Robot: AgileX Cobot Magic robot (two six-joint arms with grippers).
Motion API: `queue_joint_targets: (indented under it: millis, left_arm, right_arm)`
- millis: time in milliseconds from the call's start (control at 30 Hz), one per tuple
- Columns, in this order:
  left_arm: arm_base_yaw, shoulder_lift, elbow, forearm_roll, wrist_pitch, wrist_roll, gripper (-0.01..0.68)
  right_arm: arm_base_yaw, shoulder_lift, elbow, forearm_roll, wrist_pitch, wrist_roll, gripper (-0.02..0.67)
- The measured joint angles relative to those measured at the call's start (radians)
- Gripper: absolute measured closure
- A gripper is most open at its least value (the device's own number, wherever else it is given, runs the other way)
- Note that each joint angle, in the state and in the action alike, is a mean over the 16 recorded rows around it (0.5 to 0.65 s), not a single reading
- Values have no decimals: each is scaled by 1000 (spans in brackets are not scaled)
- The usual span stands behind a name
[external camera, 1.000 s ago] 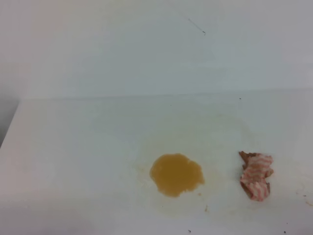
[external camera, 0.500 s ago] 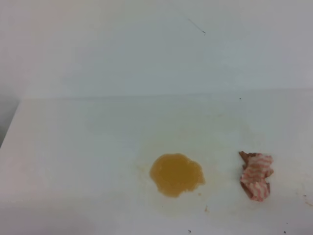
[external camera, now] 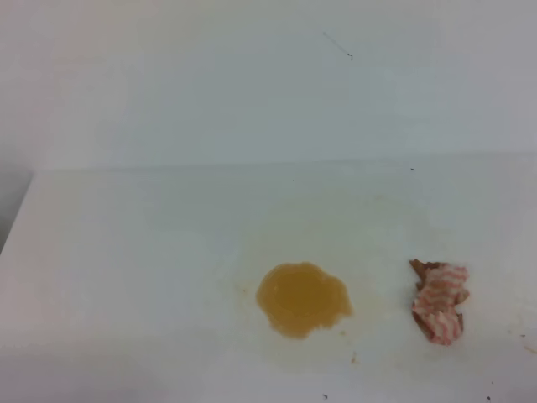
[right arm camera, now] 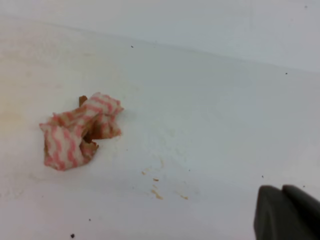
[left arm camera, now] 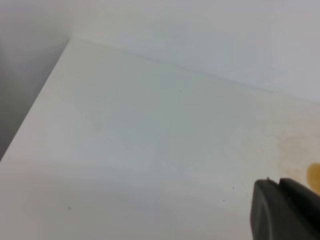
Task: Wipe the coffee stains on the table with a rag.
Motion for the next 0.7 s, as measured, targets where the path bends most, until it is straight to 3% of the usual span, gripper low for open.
queue_joint_targets:
  millis: [367,700]
  left_arm:
    - [0,0,0,0,0,0,673]
    - [0,0,0,0,0,0,673]
  right_arm:
    - [0,0,-4,0,-32,7,652]
    - [0,0,-4,36,-290,109,652]
